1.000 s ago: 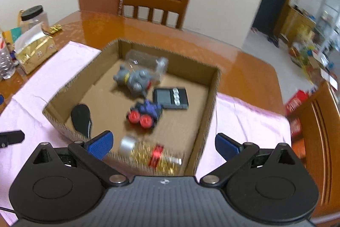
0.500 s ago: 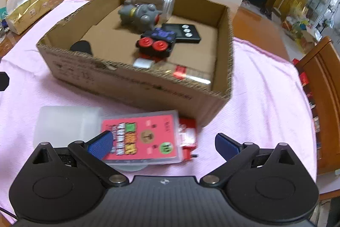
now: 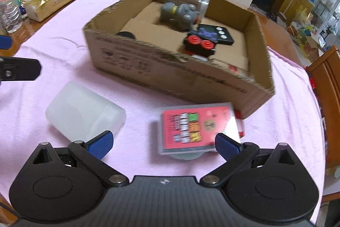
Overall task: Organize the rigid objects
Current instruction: 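Move the left tool to the white plastic box while the right tool nears the pink card case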
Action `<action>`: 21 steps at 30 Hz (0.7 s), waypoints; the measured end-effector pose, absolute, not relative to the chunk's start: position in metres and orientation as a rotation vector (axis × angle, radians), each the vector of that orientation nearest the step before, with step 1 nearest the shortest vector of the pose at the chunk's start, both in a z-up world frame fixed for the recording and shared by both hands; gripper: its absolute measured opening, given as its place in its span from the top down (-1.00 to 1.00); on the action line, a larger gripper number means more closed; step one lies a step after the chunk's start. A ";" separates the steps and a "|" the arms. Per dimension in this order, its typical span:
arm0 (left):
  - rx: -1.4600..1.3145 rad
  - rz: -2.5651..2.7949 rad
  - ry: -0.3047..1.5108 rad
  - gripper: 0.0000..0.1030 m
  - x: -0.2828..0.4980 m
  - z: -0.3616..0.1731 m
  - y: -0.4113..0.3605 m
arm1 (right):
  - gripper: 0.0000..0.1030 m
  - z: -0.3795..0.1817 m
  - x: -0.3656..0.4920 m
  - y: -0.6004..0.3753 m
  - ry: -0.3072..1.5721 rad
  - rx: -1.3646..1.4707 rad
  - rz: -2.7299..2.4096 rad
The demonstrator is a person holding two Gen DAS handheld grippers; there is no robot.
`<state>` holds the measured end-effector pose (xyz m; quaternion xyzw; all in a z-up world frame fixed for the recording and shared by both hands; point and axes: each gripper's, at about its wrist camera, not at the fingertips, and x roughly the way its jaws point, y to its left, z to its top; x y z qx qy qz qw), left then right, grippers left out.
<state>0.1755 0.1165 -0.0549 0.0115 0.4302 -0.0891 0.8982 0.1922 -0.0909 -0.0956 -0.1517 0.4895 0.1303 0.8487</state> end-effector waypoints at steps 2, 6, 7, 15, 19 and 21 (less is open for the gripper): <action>0.030 -0.208 0.893 -0.97 0.174 -0.057 0.118 | -1.00 -0.094 0.187 -0.088 1.027 -0.316 0.268; 0.047 -0.249 0.889 -0.97 0.171 -0.060 0.115 | -1.00 -0.088 0.180 -0.095 1.002 -0.294 0.238; 0.049 -0.254 0.888 -0.97 0.170 -0.061 0.114 | -1.00 -0.087 0.180 -0.099 1.000 -0.289 0.229; 0.017 -0.226 0.900 -0.97 0.168 -0.066 0.105 | -1.00 -0.087 0.212 -0.127 0.976 -0.293 0.199; 0.009 -0.190 0.912 -0.97 0.169 -0.068 0.101 | -1.00 -0.091 0.238 -0.131 0.974 -0.260 0.191; 0.007 -0.176 0.917 -0.96 0.167 -0.068 0.100 | -1.00 -0.095 0.250 -0.133 0.977 -0.231 0.170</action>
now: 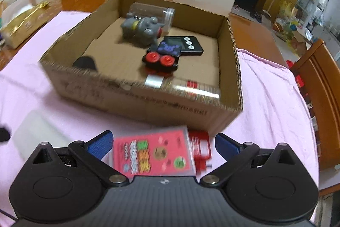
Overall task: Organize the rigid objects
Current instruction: 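Move the left tool to the white plastic box while the right tool nears the pink card case, then close the left tool on the white plastic box while the right tool positions over the pink card case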
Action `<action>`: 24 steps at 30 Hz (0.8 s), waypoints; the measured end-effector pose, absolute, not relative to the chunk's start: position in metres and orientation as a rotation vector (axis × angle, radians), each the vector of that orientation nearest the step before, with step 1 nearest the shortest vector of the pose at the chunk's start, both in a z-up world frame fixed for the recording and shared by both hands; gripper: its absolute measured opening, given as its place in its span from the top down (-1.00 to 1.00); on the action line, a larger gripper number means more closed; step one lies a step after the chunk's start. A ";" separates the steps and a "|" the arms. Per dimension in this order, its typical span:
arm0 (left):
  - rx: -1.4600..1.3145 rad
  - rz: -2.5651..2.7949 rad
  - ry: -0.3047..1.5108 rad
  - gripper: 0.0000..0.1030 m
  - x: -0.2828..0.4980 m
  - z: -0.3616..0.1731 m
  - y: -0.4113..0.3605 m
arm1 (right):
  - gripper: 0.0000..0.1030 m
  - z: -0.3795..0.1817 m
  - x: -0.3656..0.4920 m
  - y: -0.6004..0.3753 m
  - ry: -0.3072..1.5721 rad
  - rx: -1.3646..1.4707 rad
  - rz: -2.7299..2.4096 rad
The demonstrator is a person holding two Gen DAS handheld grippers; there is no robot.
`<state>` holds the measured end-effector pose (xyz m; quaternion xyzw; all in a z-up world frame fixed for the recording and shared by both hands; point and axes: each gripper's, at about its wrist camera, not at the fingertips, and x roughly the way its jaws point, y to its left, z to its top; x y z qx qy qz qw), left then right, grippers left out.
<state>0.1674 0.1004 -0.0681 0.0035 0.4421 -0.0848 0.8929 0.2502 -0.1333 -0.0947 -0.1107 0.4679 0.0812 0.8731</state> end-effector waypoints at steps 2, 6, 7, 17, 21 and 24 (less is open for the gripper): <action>0.007 -0.169 0.926 -0.96 0.166 -0.069 0.100 | -1.00 -0.099 0.260 -0.135 0.987 -0.207 0.140; 0.020 -0.157 0.939 -0.96 0.167 -0.072 0.098 | -1.00 -0.106 0.263 -0.142 1.001 -0.197 0.120; 0.022 -0.157 0.938 -0.96 0.167 -0.072 0.098 | -1.00 -0.106 0.261 -0.144 1.005 -0.193 0.128; 0.048 -0.206 0.926 -0.96 0.173 -0.070 0.081 | -1.00 -0.105 0.230 -0.165 1.039 -0.130 0.153; 0.062 -0.225 0.921 -0.97 0.172 -0.069 0.075 | -1.00 -0.106 0.217 -0.170 1.062 -0.124 0.151; 0.069 -0.229 0.924 -0.97 0.171 -0.070 0.074 | -1.00 -0.111 0.207 -0.174 1.091 -0.128 0.150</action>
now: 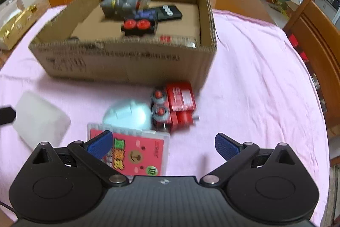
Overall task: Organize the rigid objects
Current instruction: 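Close the left tool on the white plastic box while the right tool positions over the pink card case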
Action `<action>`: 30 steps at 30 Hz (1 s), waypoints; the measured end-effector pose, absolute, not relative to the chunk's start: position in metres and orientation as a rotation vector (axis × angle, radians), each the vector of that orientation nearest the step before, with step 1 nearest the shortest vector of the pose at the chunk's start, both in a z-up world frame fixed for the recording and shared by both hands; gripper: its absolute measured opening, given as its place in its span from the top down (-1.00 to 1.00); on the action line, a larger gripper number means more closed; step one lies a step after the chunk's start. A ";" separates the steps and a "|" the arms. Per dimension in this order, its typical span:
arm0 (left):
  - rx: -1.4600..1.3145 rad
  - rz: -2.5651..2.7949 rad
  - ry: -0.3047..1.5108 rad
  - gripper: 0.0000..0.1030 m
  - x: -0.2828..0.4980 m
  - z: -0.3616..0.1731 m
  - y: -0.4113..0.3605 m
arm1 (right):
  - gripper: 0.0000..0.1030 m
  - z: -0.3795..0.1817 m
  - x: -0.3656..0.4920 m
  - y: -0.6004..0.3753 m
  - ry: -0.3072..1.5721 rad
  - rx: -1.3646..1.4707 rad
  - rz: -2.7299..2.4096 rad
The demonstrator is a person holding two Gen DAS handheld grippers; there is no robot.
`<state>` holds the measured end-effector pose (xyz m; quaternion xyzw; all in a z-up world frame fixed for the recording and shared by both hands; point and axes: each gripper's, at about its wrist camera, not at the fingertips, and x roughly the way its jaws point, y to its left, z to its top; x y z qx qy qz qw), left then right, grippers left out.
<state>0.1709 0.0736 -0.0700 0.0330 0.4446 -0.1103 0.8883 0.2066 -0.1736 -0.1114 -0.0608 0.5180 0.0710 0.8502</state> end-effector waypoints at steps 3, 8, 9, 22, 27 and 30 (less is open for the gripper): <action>0.079 -0.230 0.922 -0.97 0.171 -0.070 0.073 | -1.00 -0.111 0.195 -0.174 1.100 -0.112 0.184; 0.088 -0.228 0.916 -0.97 0.170 -0.069 0.073 | -1.00 -0.112 0.187 -0.163 1.093 -0.057 0.227; 0.091 -0.229 0.915 -0.97 0.170 -0.069 0.073 | -1.00 -0.115 0.188 -0.159 1.093 -0.054 0.222; 0.145 -0.269 0.928 -0.97 0.169 -0.079 0.065 | -1.00 -0.134 0.180 -0.173 1.071 -0.110 0.144; 0.142 -0.291 0.945 -0.97 0.170 -0.089 0.054 | -1.00 -0.133 0.181 -0.177 1.071 -0.127 0.171; 0.138 -0.303 0.956 -0.97 0.169 -0.095 0.048 | -1.00 -0.133 0.180 -0.177 1.062 -0.127 0.172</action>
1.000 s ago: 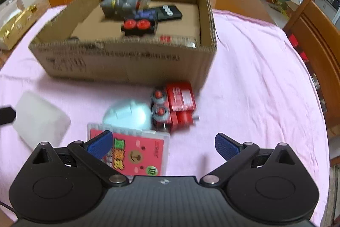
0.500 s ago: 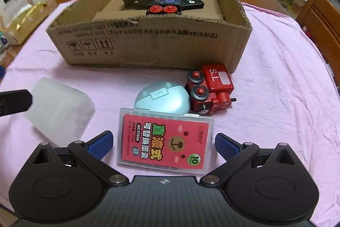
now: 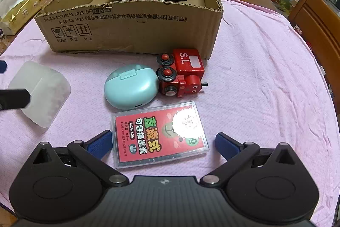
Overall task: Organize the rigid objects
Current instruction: 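Close the left tool on the white plastic box while the right tool positions over the pink card case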
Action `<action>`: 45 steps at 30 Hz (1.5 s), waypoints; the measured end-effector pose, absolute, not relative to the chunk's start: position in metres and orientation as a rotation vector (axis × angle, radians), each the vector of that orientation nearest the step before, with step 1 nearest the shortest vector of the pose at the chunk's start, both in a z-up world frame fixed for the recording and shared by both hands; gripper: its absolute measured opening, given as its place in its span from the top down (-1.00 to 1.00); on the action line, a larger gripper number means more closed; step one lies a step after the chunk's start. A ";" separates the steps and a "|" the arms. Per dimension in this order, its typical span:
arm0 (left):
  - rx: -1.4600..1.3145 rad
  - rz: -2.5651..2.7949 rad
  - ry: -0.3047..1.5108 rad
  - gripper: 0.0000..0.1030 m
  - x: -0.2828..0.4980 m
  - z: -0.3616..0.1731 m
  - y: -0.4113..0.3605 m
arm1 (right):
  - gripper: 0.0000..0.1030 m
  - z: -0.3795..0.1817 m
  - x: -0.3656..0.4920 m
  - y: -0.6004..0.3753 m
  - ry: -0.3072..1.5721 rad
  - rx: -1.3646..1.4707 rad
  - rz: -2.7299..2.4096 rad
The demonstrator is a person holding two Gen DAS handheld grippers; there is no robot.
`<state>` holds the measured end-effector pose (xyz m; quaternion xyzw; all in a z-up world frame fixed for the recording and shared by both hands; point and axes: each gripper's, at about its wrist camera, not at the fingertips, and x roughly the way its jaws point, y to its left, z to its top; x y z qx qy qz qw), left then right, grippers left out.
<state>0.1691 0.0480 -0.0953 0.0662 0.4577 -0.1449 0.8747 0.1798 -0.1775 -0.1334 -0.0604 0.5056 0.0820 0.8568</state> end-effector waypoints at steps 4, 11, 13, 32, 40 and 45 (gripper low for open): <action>0.149 -0.294 0.971 -0.96 0.171 -0.105 0.042 | -1.00 -0.133 0.179 -0.178 1.057 -0.126 0.172; 0.161 -0.264 0.981 -0.96 0.176 -0.118 0.034 | -1.00 -0.133 0.176 -0.178 1.043 -0.126 0.174; 0.159 -0.255 0.988 -0.92 0.179 -0.119 0.033 | -1.00 -0.133 0.175 -0.178 1.038 -0.126 0.174; 0.123 -0.232 1.027 -0.62 0.190 -0.128 0.033 | -0.94 -0.128 0.189 -0.167 1.067 -0.216 0.326; 0.124 -0.235 1.028 -0.63 0.192 -0.124 0.034 | -0.82 -0.125 0.192 -0.171 1.068 -0.246 0.384; 0.128 -0.233 1.028 -0.64 0.194 -0.121 0.033 | -0.83 -0.124 0.193 -0.173 1.069 -0.280 0.441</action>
